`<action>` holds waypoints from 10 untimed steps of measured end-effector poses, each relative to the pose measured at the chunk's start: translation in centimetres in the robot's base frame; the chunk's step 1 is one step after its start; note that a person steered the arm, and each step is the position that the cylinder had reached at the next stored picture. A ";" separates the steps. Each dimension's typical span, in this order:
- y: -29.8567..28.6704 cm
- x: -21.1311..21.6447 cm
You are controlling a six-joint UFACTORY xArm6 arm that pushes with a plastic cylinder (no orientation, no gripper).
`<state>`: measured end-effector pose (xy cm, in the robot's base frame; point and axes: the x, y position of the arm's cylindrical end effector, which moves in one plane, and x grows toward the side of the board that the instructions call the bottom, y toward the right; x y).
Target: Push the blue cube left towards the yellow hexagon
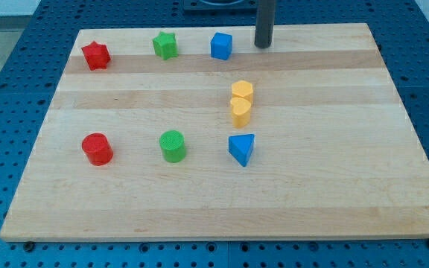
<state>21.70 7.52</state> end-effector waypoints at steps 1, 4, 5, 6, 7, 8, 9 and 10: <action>-1.8 -2.4; -5.5 -0.7; -7.1 1.3; -9.1 3.8; -11.3 6.6; -12.3 8.7; -12.3 9.8; -11.2 10.4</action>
<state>32.10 -3.65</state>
